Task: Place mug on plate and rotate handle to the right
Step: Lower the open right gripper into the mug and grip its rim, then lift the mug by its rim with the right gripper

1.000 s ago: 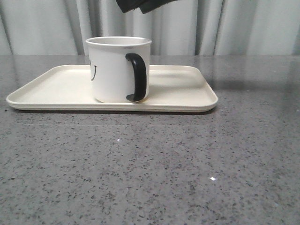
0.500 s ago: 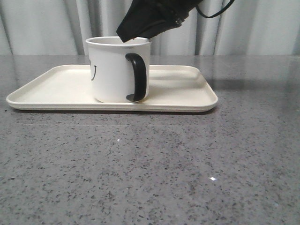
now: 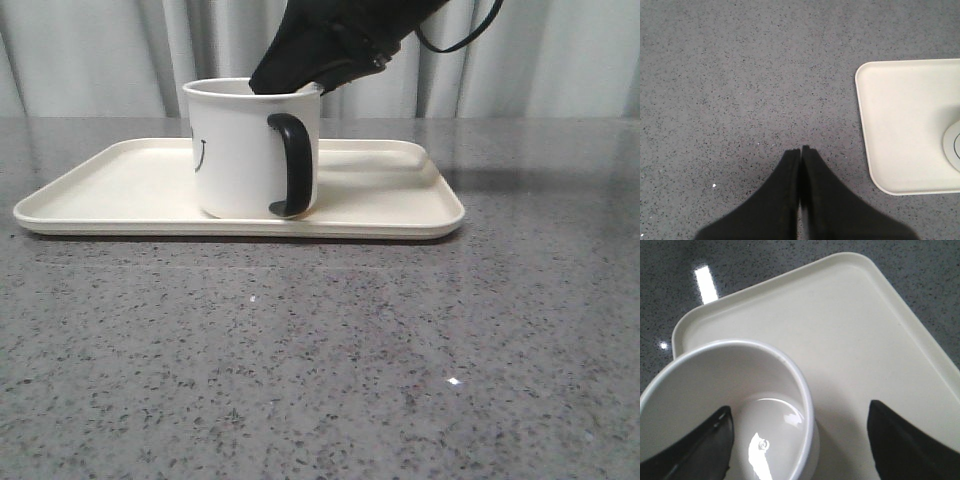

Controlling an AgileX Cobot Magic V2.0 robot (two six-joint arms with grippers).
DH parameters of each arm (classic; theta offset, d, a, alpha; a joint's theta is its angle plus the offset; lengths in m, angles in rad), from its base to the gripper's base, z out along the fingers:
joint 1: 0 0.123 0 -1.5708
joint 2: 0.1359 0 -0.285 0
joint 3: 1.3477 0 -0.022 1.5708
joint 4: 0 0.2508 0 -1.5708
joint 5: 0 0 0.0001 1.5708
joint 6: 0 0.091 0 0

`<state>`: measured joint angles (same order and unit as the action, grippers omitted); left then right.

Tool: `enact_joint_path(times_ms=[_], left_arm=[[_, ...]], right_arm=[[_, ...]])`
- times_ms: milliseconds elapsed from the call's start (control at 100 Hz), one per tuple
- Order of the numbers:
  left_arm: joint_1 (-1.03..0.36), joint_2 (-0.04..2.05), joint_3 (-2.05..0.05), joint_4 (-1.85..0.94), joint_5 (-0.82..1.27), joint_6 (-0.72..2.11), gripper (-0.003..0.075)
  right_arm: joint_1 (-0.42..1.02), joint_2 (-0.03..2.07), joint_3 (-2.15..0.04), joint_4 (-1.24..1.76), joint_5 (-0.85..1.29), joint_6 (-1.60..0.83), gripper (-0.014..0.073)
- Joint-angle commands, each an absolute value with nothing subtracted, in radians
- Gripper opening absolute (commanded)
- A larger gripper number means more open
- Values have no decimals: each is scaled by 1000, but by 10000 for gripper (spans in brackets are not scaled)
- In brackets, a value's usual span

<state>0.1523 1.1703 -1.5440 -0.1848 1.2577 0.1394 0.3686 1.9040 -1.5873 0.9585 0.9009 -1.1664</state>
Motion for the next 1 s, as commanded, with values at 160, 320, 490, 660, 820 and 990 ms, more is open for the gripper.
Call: enact_joint_path(times_ms=[160, 320, 490, 660, 820, 990], left_arm=[[153, 1149, -1566, -199, 1200, 138, -20], [153, 1149, -1566, -199, 1200, 139, -20], [153, 1149, -1566, -199, 1200, 140, -20], [153, 1149, -1566, -199, 1200, 140, -20], [153, 1149, -1566, -199, 1200, 140, -20], [153, 1149, -1566, -199, 1200, 142, -20]], right_arm=[[369, 1872, -1622, 1005, 893, -1156, 550], [369, 1871, -1622, 1016, 893, -1157, 507], [369, 1871, -1622, 1021, 895, -1157, 231], [369, 1871, -1622, 1021, 895, -1157, -95], [369, 1871, -1622, 1021, 895, -1157, -111], [369, 1869, -1623, 1025, 908, -1155, -111]])
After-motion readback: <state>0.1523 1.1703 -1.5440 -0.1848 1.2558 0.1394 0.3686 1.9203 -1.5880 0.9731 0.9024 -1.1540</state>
